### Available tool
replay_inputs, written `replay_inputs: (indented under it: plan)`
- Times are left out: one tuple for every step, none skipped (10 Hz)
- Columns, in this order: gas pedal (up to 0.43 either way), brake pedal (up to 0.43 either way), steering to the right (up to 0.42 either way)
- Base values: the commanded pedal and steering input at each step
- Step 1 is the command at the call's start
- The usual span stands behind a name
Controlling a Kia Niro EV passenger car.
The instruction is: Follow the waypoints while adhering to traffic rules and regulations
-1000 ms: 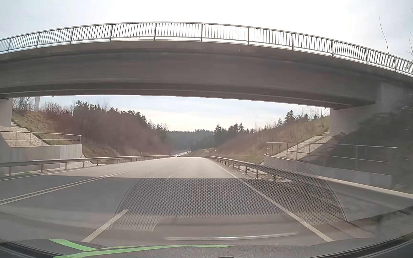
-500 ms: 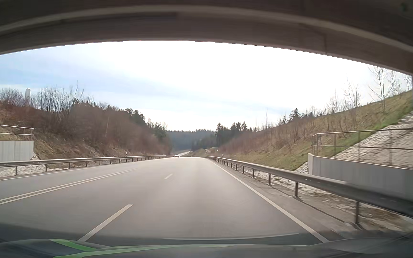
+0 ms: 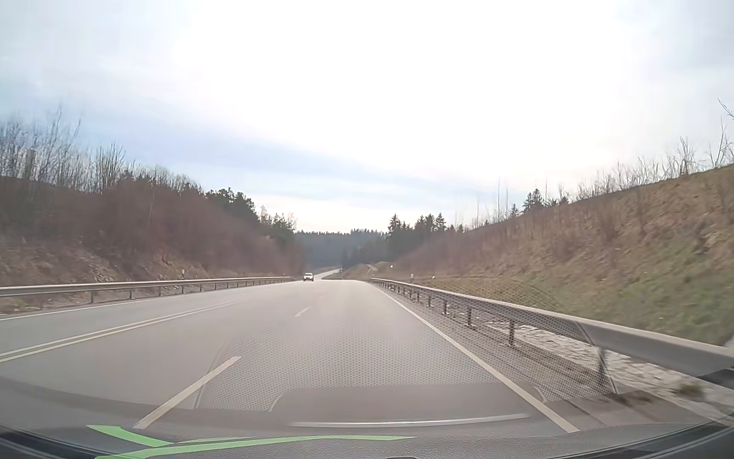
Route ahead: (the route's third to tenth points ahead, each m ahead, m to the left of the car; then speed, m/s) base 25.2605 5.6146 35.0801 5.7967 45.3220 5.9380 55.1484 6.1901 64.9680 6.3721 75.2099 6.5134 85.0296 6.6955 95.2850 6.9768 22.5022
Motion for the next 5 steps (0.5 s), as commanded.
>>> replay_inputs:
  plan:
    - [0.098,0.0,-0.001]
    - [0.098,0.0,-0.001]
    - [0.098,0.0,-0.001]
    - [0.098,0.0,-0.002]
    - [0.098,0.0,-0.002]
